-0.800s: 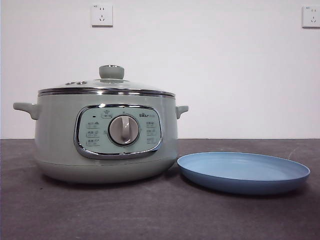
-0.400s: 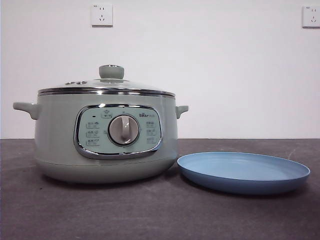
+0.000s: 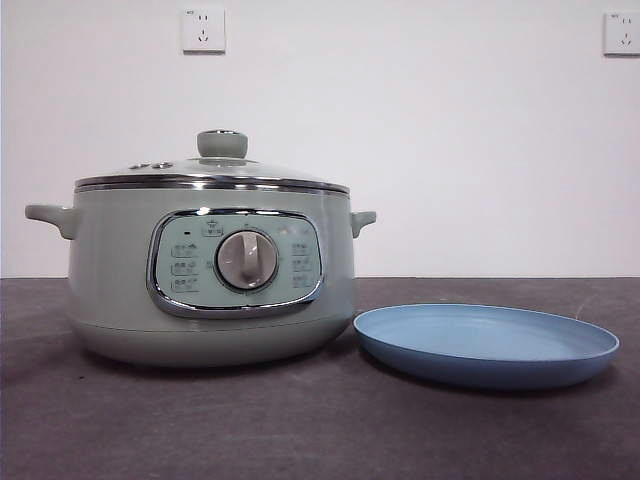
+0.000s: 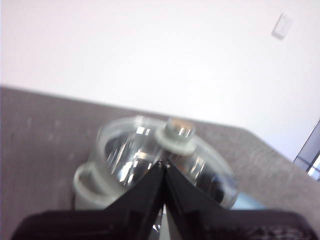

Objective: Take the potato out from the steamer,put the potato on the plate,close the lid

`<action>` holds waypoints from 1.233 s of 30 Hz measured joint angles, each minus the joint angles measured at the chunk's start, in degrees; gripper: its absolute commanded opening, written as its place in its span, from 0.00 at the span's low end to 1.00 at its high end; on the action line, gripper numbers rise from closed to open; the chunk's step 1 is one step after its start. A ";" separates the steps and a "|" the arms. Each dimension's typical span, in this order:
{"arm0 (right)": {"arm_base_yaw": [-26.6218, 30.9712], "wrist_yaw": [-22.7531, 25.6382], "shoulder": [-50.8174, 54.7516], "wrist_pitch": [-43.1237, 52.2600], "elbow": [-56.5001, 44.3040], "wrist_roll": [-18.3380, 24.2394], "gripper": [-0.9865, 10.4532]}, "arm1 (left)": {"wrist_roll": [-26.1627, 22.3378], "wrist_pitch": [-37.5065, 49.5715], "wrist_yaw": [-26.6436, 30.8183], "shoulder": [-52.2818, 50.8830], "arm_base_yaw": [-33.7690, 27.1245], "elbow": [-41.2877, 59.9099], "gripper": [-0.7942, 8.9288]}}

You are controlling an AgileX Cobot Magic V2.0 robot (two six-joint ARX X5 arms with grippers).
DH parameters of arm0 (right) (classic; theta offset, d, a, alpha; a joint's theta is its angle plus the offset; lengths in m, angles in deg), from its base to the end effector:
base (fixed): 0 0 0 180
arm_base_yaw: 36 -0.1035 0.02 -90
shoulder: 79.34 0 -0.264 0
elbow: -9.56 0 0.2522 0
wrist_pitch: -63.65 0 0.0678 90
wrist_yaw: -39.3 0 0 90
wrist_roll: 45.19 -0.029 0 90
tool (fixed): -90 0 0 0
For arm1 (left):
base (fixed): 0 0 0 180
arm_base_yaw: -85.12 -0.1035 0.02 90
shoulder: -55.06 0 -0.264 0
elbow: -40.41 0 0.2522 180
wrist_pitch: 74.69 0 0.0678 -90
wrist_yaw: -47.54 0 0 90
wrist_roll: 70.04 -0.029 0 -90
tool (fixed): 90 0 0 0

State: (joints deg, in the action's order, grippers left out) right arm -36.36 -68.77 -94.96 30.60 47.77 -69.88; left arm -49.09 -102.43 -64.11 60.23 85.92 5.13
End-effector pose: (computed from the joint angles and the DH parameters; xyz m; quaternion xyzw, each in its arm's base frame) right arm 0.0923 0.0096 0.2541 0.2239 0.1221 0.1365 0.9573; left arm 0.0698 -0.0117 0.2577 -0.1746 0.0154 -0.1951 0.9650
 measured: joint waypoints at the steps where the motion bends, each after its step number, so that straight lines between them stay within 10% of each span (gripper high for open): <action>1: 0.00 0.02 -1.84 -1.40 2.54 1.29 0.08 | 0.02 -0.11 -0.24 1.05 0.00 -1.86 0.08; 13: -6.08 -1.16 -24.44 -16.26 37.94 17.81 0.08 | -5.33 -8.13 -10.29 21.40 0.17 -24.02 0.08; 28: -13.73 -11.93 -48.15 -33.31 67.12 27.87 0.10 | -15.67 -25.68 -19.06 52.65 0.63 -54.86 0.08; 30: -14.29 -11.93 -50.05 -34.34 67.58 28.61 0.20 | -15.98 -25.90 -19.04 54.73 0.72 -56.96 0.14; 34: -14.34 -11.72 -52.33 -34.73 67.58 28.83 0.63 | -16.04 -25.79 -17.94 56.33 1.42 -59.12 0.58; 37: -14.32 -11.67 -52.59 -34.71 67.58 28.81 0.64 | -16.02 -25.16 -14.56 56.98 2.43 -59.30 0.60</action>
State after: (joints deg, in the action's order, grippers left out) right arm -50.68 -80.44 -147.55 -4.11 115.35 -41.07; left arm -65.11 -127.58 -78.67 117.21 88.34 -54.17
